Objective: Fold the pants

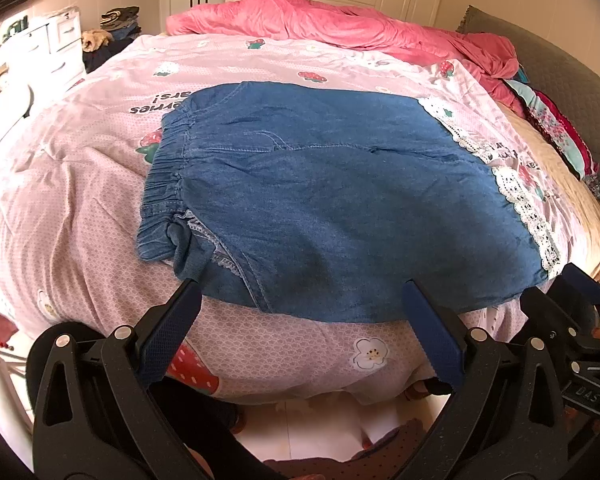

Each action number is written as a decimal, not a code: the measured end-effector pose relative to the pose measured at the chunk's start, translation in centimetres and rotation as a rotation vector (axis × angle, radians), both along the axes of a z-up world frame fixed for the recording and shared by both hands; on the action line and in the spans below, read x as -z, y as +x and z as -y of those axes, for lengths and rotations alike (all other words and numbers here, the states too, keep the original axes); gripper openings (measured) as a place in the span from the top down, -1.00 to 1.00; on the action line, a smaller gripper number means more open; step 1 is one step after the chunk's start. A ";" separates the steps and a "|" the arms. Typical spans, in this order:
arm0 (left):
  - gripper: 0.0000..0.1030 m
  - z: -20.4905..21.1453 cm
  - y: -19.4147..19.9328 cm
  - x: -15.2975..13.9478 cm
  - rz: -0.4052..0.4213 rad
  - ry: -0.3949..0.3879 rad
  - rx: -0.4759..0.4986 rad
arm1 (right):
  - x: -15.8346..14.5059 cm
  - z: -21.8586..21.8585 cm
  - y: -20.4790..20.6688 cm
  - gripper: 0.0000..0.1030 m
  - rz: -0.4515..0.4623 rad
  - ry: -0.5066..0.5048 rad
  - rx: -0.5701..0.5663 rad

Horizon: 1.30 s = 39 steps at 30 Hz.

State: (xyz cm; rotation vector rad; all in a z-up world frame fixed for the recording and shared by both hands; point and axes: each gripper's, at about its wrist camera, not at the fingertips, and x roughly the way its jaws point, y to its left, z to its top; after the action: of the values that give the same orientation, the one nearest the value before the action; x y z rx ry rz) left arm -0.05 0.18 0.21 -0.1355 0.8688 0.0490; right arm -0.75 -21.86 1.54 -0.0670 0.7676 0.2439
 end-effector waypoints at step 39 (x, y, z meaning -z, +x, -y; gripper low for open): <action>-0.82 -1.7 2.6 0.4 -0.013 -0.031 -0.024 | 0.6 -1.3 4.4 -0.92 -0.040 -0.005 -0.046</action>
State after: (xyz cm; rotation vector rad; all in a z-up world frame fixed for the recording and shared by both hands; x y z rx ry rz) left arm 2.53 1.92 -0.18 -0.1754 0.8815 0.0588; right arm 3.63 -20.60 0.92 -0.0846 0.8066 0.2882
